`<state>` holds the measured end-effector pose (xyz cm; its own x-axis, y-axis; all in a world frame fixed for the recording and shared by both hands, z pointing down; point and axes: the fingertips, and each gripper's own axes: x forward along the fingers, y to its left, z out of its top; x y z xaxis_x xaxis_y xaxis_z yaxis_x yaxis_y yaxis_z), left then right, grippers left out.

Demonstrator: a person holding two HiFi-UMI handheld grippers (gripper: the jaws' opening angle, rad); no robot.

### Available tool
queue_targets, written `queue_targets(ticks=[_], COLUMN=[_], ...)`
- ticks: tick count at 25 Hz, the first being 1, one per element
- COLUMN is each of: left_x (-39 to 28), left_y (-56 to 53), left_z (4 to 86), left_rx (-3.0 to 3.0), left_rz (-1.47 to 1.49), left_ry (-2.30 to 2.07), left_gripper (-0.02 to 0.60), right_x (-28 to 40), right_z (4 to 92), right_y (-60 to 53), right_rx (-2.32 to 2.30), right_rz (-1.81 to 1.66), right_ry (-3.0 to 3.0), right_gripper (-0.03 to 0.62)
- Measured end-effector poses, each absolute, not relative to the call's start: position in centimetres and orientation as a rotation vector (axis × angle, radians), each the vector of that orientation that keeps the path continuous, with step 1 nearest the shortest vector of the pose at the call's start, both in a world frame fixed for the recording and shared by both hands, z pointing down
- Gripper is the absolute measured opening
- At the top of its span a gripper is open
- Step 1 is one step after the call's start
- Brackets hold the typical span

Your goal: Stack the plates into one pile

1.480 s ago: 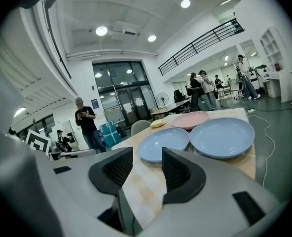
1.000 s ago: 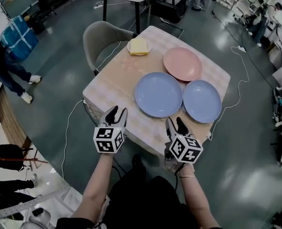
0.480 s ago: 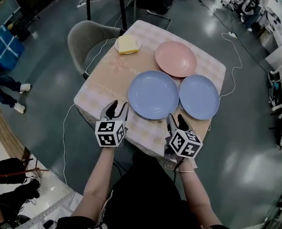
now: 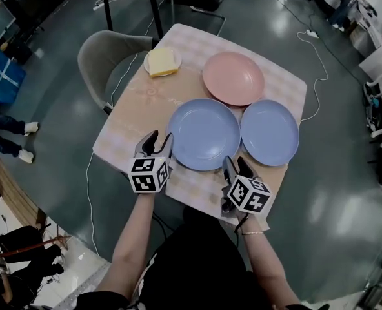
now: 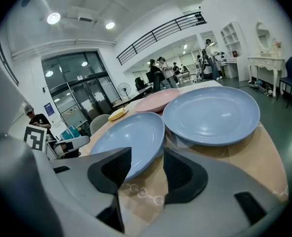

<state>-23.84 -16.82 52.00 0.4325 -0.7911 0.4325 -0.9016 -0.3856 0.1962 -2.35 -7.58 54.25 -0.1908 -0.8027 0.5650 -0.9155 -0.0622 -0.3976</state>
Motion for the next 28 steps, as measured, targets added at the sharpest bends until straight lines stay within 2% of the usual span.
queue_targets(ticks=[19, 22, 28], left_x=[-20.8, -20.7, -21.2], left_y=[-20.7, -20.8, -20.9], left_z=[55.8, 56.0, 56.0], left_rx=[2.254, 2.252, 2.223], left_rz=[0.552, 0.578, 0.594], left_ry=[-1.318, -1.322, -1.383], left_gripper=[0.188, 0.172, 0.095], right_x=[-2.9, -2.8, -2.6], right_z=[56.8, 57.1, 57.2], right_y=[-9.9, -10.2, -10.1], right_rx=[1.817, 1.811, 1.806], right_rz=[1.206, 1.212, 1.187], right_ry=[-1.997, -1.992, -1.975], right_gripper=[0.181, 0.181, 0.169])
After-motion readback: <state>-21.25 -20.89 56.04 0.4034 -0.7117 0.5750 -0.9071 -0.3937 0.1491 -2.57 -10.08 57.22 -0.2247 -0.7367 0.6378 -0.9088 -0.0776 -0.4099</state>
